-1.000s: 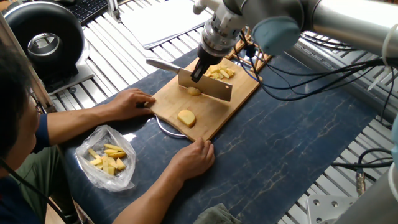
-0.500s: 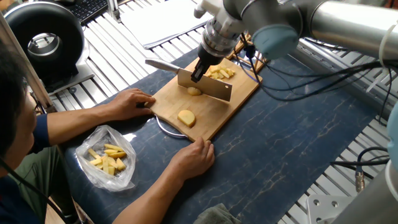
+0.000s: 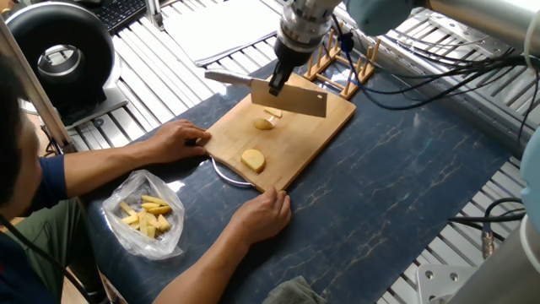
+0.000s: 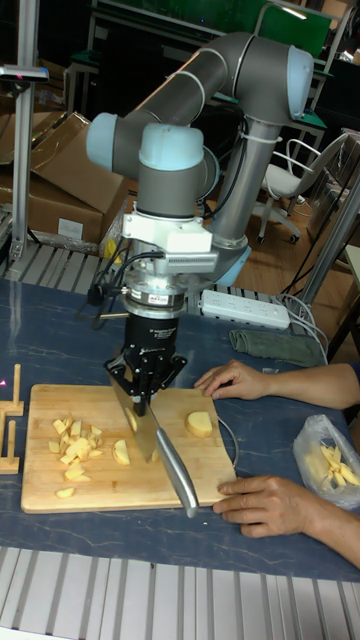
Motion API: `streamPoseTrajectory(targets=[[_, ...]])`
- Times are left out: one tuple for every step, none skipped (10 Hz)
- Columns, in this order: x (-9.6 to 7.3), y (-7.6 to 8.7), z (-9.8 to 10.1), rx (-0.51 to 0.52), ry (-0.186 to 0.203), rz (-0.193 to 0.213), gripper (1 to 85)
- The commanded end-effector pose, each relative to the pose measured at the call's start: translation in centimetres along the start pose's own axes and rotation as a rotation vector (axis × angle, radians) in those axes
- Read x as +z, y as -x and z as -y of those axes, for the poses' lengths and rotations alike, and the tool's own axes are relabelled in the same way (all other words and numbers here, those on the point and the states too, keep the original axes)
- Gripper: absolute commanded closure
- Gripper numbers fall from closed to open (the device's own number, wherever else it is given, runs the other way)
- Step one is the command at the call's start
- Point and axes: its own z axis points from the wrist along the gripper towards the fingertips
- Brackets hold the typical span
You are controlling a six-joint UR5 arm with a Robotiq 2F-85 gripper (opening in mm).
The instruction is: Chop the potatoes
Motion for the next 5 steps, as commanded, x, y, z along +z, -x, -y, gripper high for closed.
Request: streamPoseTrajectory(targets=[[0.0, 0.3, -1.6, 0.051, 0.010, 0.002, 84.7], [-0.1, 0.2, -2.0, 0.058, 0.009, -0.002, 84.7], [-0.3, 0.0, -2.3, 0.062, 0.007, -0.008, 84.7], [-0.5, -0.2, -2.7, 0.069, 0.005, -0.010, 84.7], [-0.4, -0.2, -3.0, 0.075, 0.005, -0.010, 84.7]])
